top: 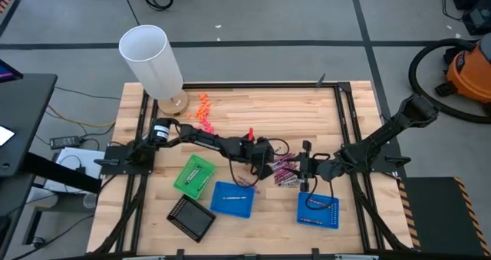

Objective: Sort crayons
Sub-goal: Put the black crayon into the green basket

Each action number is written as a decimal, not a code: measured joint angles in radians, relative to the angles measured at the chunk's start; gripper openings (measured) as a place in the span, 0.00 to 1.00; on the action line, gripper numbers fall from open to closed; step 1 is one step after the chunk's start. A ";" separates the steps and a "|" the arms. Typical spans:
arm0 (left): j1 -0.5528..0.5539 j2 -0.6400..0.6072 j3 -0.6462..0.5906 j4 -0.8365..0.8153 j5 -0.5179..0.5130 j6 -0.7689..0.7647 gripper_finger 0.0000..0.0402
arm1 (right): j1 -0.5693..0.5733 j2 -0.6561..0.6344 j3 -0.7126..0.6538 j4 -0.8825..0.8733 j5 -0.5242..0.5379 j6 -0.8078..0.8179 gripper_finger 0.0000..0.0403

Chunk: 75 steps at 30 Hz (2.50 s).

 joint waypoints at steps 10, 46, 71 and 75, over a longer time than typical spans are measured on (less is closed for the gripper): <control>0.001 -0.023 -0.003 -0.044 -0.001 -0.015 0.03 | 0.000 0.000 0.000 0.000 -0.015 0.002 0.35; -0.422 -0.347 -0.006 -0.845 -0.144 -0.718 0.04 | 0.015 0.000 0.000 -0.005 -0.024 0.046 0.35; -0.484 -0.394 -0.264 -0.984 -0.084 -0.824 0.04 | 0.021 0.000 0.000 0.001 0.011 0.036 0.35; -0.485 -0.462 -0.357 -0.834 -0.107 -0.798 0.04 | 0.020 0.000 0.000 0.001 0.011 0.054 0.35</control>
